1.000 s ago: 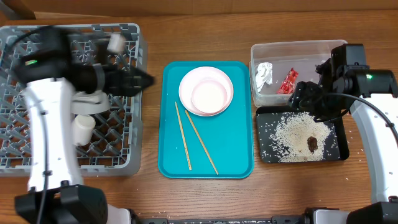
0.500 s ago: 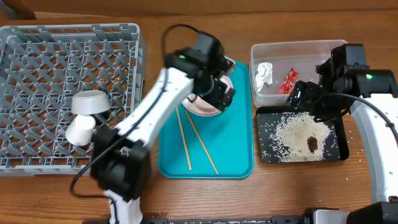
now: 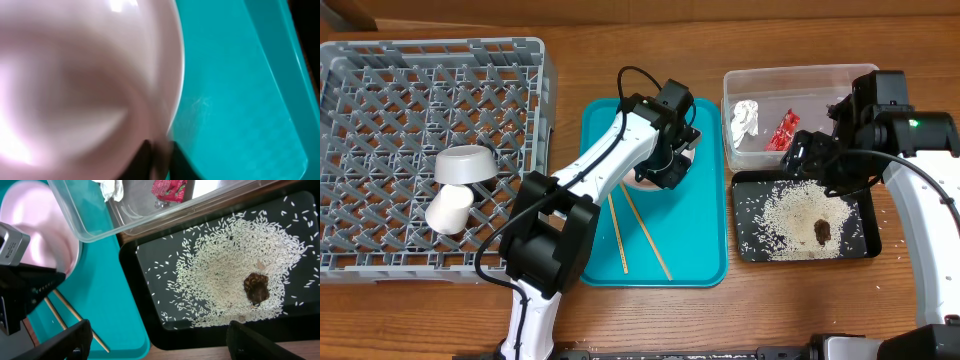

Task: Sort waste into correct bins and load items into the dishwasher
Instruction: 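Lift the pink bowl with the left gripper and set it in the rack, then reach the left gripper to the tray and grasp one chopstick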

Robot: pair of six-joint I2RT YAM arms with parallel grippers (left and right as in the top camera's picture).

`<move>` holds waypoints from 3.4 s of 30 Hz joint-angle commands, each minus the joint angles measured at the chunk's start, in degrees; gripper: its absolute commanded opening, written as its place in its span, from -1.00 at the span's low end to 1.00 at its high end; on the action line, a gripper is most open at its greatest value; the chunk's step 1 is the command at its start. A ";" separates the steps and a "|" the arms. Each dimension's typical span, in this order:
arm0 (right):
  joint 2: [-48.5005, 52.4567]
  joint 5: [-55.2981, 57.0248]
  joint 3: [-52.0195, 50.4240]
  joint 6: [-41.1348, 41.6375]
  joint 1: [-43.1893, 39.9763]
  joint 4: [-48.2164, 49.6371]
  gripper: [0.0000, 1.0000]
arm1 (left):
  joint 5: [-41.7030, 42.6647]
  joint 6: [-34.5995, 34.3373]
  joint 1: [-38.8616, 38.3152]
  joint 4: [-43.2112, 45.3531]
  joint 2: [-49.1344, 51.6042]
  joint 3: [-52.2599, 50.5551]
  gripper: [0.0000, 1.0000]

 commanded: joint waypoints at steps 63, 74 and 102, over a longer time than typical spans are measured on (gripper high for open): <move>-0.68 0.59 1.44 -0.26 -0.04 -0.90 0.75 | 54.95 14.86 70.99 -28.68 10.38 27.19 1.00; -0.68 0.59 1.44 -0.26 -0.04 -0.92 0.75 | 45.24 14.69 72.08 -30.53 -4.39 27.19 1.00; -0.68 1.70 1.44 -1.40 -0.04 -2.56 0.79 | -15.32 -41.42 11.13 -37.59 -24.94 10.12 1.00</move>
